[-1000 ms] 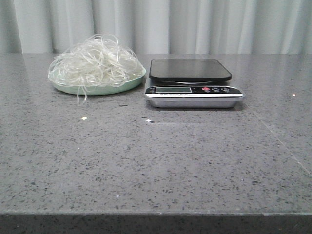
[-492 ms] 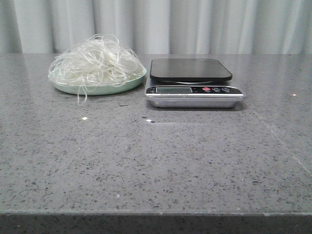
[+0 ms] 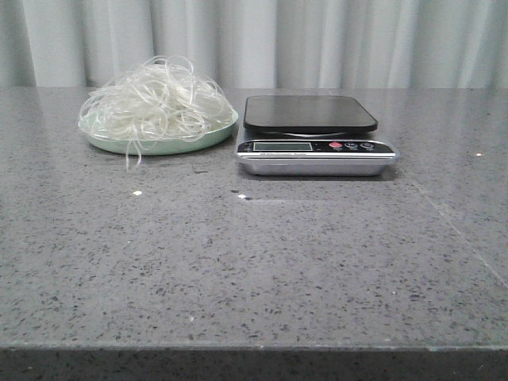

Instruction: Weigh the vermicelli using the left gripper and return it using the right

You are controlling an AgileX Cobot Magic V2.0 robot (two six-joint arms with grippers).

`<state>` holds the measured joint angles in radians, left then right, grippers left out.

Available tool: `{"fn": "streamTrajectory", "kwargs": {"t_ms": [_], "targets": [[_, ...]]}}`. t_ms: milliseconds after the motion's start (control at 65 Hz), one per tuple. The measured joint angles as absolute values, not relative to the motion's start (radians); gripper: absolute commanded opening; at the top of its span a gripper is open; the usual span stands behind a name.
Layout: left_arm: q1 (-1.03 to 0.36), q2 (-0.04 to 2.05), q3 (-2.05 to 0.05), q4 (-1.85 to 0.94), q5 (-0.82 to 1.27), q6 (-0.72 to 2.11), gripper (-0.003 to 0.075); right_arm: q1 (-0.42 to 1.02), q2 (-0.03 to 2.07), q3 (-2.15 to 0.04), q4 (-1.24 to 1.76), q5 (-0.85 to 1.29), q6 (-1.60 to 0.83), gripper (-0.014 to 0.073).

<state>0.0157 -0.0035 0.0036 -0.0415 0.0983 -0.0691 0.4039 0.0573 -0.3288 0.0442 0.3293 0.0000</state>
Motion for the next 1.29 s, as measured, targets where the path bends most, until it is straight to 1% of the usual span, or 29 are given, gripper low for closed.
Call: {"fn": "streamTrajectory", "kwargs": {"t_ms": [62,123,354,477,692,1292], "targets": [[0.016,-0.003,0.004,-0.042,0.098,-0.069,0.0134,0.389,0.057,-0.317,0.04,0.321,0.0,0.0191],[0.016,-0.003,0.004,-0.042,0.098,-0.069,0.0134,0.339,0.057,-0.297,0.034,0.3,0.0,0.0191],[0.016,-0.003,0.004,-0.042,0.098,-0.069,0.0134,0.115,0.057,-0.163,0.03,0.155,0.0,0.0191],[0.016,-0.003,0.004,-0.042,0.098,-0.069,0.0134,0.056,0.056,-0.085,0.028,0.096,0.0,0.0191],[0.016,-0.003,0.004,-0.042,0.098,-0.069,0.0134,0.043,-0.005,0.024,0.042,0.021,0.0,0.0191],[0.016,-0.003,0.004,-0.042,0.098,-0.069,0.0134,0.037,-0.01,0.028,0.053,0.0,0.0,0.0191]]}}
